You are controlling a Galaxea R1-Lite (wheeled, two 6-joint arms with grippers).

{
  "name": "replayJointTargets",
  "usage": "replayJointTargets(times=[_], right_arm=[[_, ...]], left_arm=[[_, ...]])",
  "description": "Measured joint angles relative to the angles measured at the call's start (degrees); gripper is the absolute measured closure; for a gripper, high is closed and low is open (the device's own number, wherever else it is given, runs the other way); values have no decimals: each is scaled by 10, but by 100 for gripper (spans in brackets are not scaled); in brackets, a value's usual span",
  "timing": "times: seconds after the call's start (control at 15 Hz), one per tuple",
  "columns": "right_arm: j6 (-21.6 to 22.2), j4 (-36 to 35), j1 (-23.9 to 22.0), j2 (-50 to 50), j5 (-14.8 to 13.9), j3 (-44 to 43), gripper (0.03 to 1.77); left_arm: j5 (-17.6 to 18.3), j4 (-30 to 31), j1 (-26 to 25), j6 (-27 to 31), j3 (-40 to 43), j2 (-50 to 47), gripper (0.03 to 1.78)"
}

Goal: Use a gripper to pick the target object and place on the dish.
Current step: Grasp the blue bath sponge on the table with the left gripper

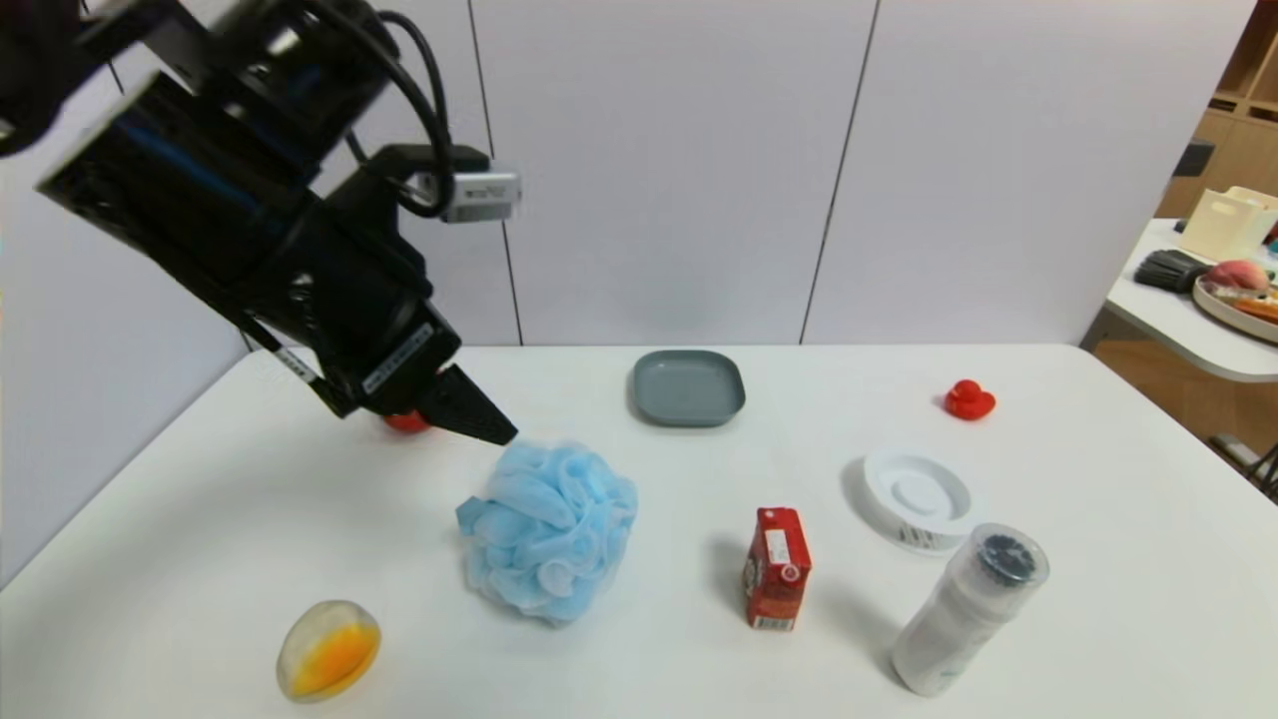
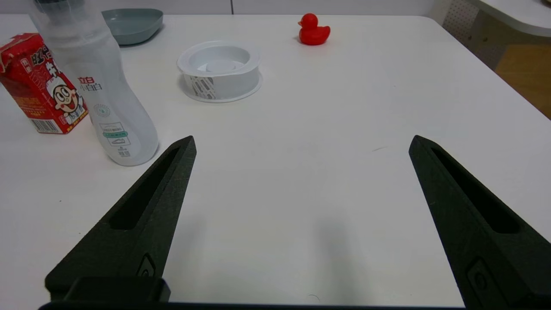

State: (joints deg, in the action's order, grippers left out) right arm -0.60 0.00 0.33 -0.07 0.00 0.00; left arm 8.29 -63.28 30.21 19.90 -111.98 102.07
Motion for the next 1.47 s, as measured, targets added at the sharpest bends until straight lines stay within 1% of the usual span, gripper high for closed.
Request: replayJointTargets(times=[0.13, 0.33, 0.47, 0.8, 1.07, 1.2, 1.47], right_arm=[[0, 0, 0, 0, 0, 0, 9], [0, 0, 0, 0, 0, 0, 9], [0, 0, 0, 0, 0, 0, 9], [0, 0, 0, 0, 0, 0, 9], [0, 0, 0, 0, 0, 0, 9], [0, 0, 0, 0, 0, 0, 9], [0, 0, 0, 0, 0, 0, 9]], left_arm=[[-13, -16, 29, -31, 7, 33, 12], [-53, -41, 64, -64, 11, 66, 12], [-63, -61, 83, -93, 12, 79, 12], [-108, -64, 99, -98, 8, 99, 12], [-162, -63, 104, -99, 7, 99, 12], [-170, -62, 108, -102, 7, 101, 12], [-166, -56, 113, -102, 0, 112, 12]])
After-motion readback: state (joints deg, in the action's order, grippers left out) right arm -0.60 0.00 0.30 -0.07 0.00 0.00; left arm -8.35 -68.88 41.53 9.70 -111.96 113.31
